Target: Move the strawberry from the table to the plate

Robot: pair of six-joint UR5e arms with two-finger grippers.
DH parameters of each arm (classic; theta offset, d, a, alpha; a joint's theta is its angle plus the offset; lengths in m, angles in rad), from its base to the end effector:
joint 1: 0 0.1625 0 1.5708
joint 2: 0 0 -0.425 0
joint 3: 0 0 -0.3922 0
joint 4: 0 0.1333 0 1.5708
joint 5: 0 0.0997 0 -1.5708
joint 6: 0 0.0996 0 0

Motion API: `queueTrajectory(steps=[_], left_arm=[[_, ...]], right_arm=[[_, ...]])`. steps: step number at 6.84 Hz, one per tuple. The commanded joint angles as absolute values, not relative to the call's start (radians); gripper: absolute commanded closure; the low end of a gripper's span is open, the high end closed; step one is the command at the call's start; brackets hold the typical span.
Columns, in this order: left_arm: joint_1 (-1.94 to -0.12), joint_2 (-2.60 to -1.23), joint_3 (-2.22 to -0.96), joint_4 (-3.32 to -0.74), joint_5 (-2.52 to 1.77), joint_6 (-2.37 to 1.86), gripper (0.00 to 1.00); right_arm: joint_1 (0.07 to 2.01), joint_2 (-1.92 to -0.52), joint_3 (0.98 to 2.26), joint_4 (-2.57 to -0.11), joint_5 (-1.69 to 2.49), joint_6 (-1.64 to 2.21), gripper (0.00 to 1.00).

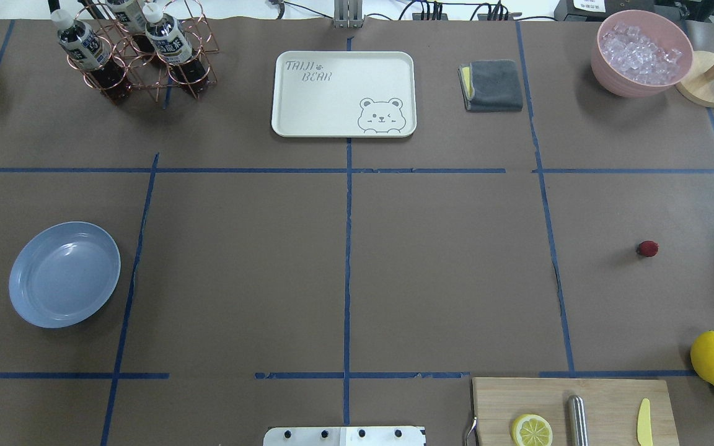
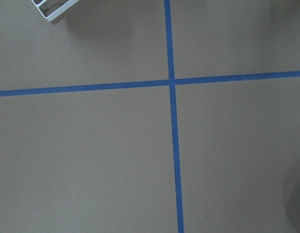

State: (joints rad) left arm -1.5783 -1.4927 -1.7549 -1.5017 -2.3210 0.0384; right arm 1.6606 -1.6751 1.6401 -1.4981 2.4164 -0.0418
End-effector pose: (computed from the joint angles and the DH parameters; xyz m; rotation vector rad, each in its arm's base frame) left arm -0.0688 -0.4587 0.6138 0.0524 0.7492 0.0433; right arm 0.0989 -0.4427 0.6612 0.0909 -0.8414 0.0292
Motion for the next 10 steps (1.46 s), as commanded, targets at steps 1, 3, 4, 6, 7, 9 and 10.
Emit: queueTrajectory(steps=[1, 3, 4, 6, 7, 9, 10], left_arm=[[-1.578, -1.490, -1.756, -1.508, -2.322, 0.038, 0.00], [-1.575, -1.508, -1.764, -1.552, -2.329, 0.026, 0.00], [-1.574, -1.508, -1.758, -1.622, -2.333, 0.022, 0.00], [-1.533, -1.482, -1.753, -1.720, -2.365, -0.130, 0.00], [-1.491, -1.432, -1.755, -1.846, -2.368, -0.232, 0.00], [-1.346, -1.321, -1.752, -2.186, -2.368, -0.556, 0.00], [-1.269, -1.275, -1.744, -2.341, -2.367, -0.707, 0.00]], right_arm=[[1.660, -1.680, 1.641, -1.499, 2.419, -0.040, 0.00], [1.660, -1.675, 1.644, -1.494, 2.427, -0.038, 0.00], [1.657, -1.658, 1.644, -1.490, 2.427, -0.038, 0.00], [1.654, -1.614, 1.641, -1.491, 2.428, -0.040, 0.00], [1.651, -1.618, 1.641, -1.488, 2.430, -0.037, 0.00], [1.614, -1.603, 1.644, -1.488, 2.428, -0.040, 0.00], [1.612, -1.597, 1.640, -1.491, 2.430, -0.040, 0.00]])
